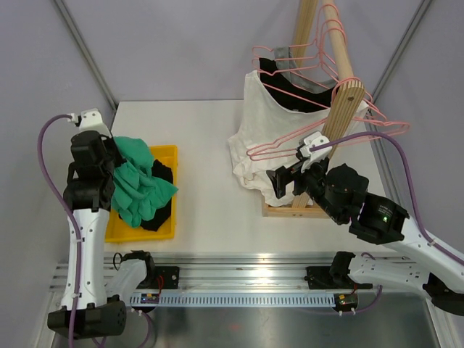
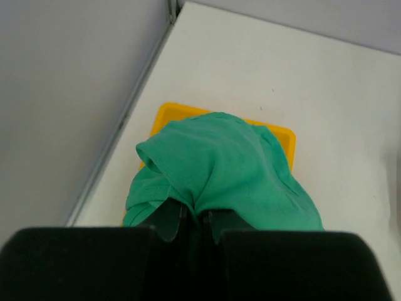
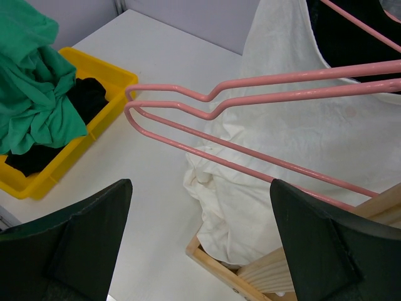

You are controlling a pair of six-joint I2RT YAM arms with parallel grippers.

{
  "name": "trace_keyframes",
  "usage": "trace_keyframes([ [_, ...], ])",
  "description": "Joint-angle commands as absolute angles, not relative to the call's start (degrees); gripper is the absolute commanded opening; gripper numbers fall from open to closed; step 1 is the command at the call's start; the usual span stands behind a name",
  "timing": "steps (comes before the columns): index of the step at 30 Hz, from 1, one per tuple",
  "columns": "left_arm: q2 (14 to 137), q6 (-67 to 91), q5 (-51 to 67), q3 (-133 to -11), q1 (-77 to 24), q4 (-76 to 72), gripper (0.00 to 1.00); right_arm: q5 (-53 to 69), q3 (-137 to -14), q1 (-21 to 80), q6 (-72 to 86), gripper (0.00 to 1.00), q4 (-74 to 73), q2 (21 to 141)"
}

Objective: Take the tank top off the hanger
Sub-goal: Place the tank top into the basket

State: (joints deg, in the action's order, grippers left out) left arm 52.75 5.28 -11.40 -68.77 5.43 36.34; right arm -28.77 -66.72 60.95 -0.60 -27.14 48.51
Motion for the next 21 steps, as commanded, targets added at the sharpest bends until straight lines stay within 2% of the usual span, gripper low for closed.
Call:
trace_keyframes([
  [1, 49.3, 9.7, -5.9, -63.2, 5.9, 31.5, 0.0, -27.4, -66.6, 60.4, -0.4, 1.0, -24.5, 48.6],
  [5, 46.8, 12.4, -0.7, -52.9, 5.9, 31.4, 0.0, -27.5, -66.5, 60.3, -0.4, 0.99, -24.4, 49.0],
  [8, 45.7, 13.9, -2.1, -48.5, 6.0, 30.8, 0.0, -27.2, -66.5, 60.3, -0.4, 0.99, -24.3, 49.0],
  [14, 54.0, 12.7, -6.0, -51.3, 6.3, 35.2, 0.0, -26.4, -66.0, 60.3, 2.0, 0.99, -24.0, 48.7],
  [21, 50.9, 13.1, -6.5, -50.5, 6.9, 34.1, 0.0, -27.1, -65.4, 60.4, 2.4, 0.99, -24.9, 46.8],
])
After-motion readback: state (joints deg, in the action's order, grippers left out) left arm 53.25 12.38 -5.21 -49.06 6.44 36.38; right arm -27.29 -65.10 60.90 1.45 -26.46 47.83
